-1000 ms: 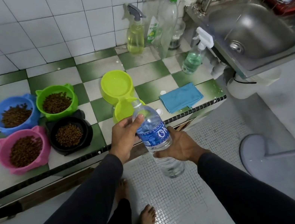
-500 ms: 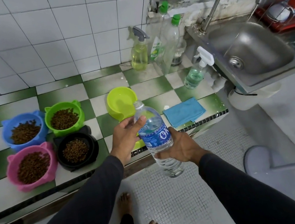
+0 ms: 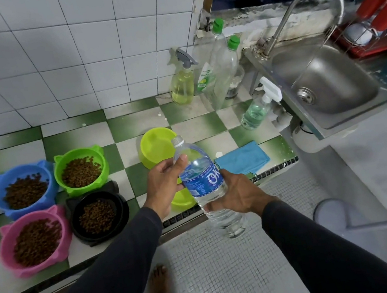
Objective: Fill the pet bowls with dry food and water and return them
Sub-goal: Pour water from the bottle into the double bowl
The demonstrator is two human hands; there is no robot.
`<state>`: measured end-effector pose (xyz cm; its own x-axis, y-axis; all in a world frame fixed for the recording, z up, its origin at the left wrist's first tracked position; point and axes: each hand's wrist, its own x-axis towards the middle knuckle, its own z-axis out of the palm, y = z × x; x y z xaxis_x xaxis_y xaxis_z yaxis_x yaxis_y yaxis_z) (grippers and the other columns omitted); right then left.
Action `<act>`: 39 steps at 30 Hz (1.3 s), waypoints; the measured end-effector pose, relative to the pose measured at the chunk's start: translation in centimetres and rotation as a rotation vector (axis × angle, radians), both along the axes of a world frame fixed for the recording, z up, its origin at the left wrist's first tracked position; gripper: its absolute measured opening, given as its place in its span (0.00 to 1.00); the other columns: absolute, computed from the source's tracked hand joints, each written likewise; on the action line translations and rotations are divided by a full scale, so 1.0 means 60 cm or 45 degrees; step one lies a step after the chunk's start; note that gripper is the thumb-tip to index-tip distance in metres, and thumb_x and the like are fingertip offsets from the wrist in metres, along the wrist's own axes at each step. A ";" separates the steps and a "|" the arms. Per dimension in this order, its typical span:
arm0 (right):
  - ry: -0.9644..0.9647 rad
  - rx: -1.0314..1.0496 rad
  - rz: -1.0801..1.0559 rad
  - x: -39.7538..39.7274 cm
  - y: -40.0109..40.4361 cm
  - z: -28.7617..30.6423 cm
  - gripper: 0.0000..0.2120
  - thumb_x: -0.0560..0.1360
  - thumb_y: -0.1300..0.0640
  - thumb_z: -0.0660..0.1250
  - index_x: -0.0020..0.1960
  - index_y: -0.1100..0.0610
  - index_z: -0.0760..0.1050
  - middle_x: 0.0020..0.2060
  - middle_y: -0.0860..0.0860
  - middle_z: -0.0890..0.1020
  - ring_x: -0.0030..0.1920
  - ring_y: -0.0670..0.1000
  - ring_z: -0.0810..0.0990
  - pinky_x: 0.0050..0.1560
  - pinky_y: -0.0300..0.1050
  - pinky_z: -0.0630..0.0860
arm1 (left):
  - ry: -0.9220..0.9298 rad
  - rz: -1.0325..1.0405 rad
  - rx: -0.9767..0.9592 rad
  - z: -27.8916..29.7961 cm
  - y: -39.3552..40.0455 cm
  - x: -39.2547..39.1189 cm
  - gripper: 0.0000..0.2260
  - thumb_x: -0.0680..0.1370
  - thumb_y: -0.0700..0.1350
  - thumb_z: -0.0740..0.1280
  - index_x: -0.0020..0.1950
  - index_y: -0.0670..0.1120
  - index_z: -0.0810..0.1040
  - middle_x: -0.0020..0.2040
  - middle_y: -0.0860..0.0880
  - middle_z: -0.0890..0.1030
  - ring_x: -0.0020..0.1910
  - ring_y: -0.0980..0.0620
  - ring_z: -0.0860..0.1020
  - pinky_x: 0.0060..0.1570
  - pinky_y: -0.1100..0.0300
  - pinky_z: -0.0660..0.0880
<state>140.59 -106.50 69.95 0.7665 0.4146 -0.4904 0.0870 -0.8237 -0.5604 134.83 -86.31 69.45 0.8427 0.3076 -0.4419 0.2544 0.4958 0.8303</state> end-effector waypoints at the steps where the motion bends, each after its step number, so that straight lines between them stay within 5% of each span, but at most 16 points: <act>1: -0.006 -0.025 0.011 0.003 0.001 0.002 0.41 0.54 0.33 0.81 0.62 0.45 0.72 0.53 0.42 0.83 0.52 0.44 0.82 0.54 0.42 0.78 | 0.005 0.002 -0.009 -0.001 0.001 0.002 0.20 0.71 0.57 0.76 0.56 0.45 0.83 0.51 0.49 0.88 0.49 0.54 0.87 0.39 0.60 0.82; 12: 0.002 -0.094 0.048 0.027 0.018 0.014 0.45 0.53 0.31 0.80 0.65 0.44 0.72 0.56 0.43 0.83 0.53 0.45 0.82 0.59 0.46 0.79 | 0.066 0.015 -0.071 -0.019 0.016 0.022 0.17 0.77 0.54 0.75 0.57 0.43 0.83 0.54 0.48 0.88 0.51 0.51 0.87 0.40 0.57 0.83; 24: 0.004 -0.175 0.084 0.035 0.035 0.016 0.45 0.53 0.30 0.78 0.65 0.45 0.73 0.55 0.44 0.84 0.52 0.47 0.82 0.55 0.43 0.78 | 0.114 -0.031 -0.114 -0.036 0.032 0.028 0.28 0.69 0.64 0.75 0.55 0.42 0.84 0.52 0.46 0.88 0.52 0.48 0.87 0.43 0.54 0.83; 39: 0.011 -0.221 0.105 0.051 0.043 0.009 0.43 0.53 0.28 0.77 0.63 0.44 0.73 0.53 0.43 0.83 0.50 0.46 0.81 0.53 0.43 0.77 | 0.132 -0.058 -0.121 -0.048 0.039 0.037 0.29 0.66 0.69 0.75 0.53 0.47 0.84 0.52 0.50 0.88 0.51 0.51 0.87 0.43 0.54 0.83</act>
<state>143.67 -103.94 70.48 0.7287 0.3847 -0.5666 0.1540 -0.8981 -0.4119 137.07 -83.94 66.57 0.8032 0.2227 -0.5526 0.3604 0.5569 0.7483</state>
